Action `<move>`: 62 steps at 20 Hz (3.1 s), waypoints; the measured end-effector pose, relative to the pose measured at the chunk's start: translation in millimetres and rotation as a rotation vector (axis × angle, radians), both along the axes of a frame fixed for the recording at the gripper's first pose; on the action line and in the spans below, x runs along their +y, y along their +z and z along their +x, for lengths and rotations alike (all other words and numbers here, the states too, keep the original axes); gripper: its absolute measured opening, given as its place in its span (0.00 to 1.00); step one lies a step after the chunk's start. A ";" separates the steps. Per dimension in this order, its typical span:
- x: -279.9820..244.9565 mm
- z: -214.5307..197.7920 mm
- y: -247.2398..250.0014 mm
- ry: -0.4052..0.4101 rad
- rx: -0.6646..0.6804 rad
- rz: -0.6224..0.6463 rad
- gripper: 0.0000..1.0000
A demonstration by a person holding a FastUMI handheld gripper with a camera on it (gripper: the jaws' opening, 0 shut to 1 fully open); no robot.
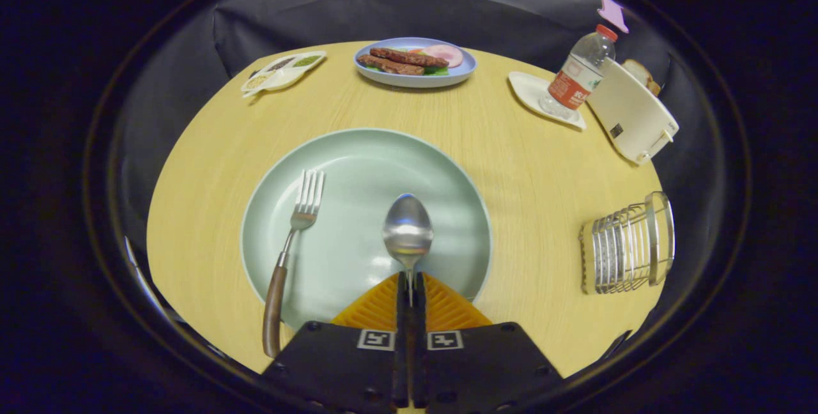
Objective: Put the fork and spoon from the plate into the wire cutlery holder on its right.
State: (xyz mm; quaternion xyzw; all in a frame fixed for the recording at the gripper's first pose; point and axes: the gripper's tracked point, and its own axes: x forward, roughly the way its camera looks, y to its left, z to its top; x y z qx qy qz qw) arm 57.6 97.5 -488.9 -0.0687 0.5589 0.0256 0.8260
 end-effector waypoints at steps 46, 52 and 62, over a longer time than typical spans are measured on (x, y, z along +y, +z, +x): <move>-86.6 -8.2 87.8 0.225 -0.064 0.156 0.15; -77.2 -23.0 60.4 0.476 -0.011 0.041 0.50; -74.4 -39.1 26.7 0.535 0.109 -0.014 0.19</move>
